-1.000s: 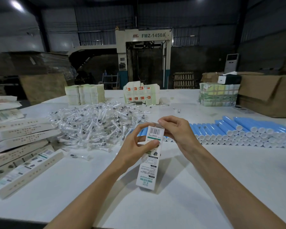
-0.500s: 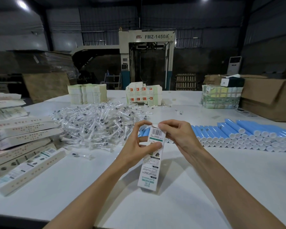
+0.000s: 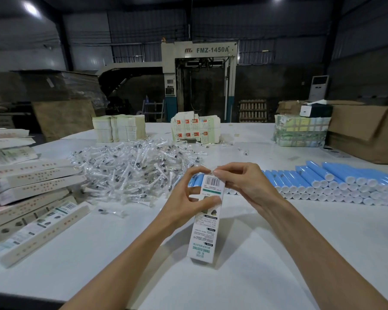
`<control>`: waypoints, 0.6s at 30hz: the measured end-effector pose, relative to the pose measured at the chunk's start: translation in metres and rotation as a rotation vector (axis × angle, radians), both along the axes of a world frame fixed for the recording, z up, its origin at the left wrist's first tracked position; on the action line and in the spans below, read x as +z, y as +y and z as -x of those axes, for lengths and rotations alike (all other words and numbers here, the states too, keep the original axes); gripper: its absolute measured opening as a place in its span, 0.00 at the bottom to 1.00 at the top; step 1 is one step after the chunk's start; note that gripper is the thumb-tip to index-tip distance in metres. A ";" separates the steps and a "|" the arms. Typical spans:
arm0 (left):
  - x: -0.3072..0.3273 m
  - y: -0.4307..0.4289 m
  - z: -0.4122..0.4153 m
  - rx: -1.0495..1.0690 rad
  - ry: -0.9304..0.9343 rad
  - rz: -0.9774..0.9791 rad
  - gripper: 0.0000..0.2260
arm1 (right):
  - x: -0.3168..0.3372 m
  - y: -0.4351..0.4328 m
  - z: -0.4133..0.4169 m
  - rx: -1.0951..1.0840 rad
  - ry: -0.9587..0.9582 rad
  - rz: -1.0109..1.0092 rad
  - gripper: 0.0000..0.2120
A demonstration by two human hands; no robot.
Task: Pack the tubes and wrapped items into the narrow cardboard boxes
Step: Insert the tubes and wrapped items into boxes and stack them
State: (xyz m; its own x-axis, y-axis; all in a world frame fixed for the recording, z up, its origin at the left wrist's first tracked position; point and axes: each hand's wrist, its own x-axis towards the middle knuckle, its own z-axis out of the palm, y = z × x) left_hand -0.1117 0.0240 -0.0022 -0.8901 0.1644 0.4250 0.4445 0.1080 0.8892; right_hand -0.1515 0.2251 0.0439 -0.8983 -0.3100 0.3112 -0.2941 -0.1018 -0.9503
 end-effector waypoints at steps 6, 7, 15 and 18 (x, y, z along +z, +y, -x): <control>-0.003 -0.002 0.001 -0.021 -0.020 -0.049 0.31 | -0.003 0.007 -0.003 0.091 0.042 -0.033 0.07; -0.003 -0.002 0.001 -0.029 -0.026 -0.061 0.30 | -0.005 0.007 -0.003 0.089 0.050 -0.043 0.07; -0.004 0.002 -0.003 -0.010 -0.028 -0.095 0.22 | -0.010 0.002 -0.002 0.007 0.131 -0.069 0.05; -0.004 0.004 -0.004 0.014 -0.029 -0.090 0.20 | -0.011 0.001 0.000 -0.004 0.131 -0.091 0.04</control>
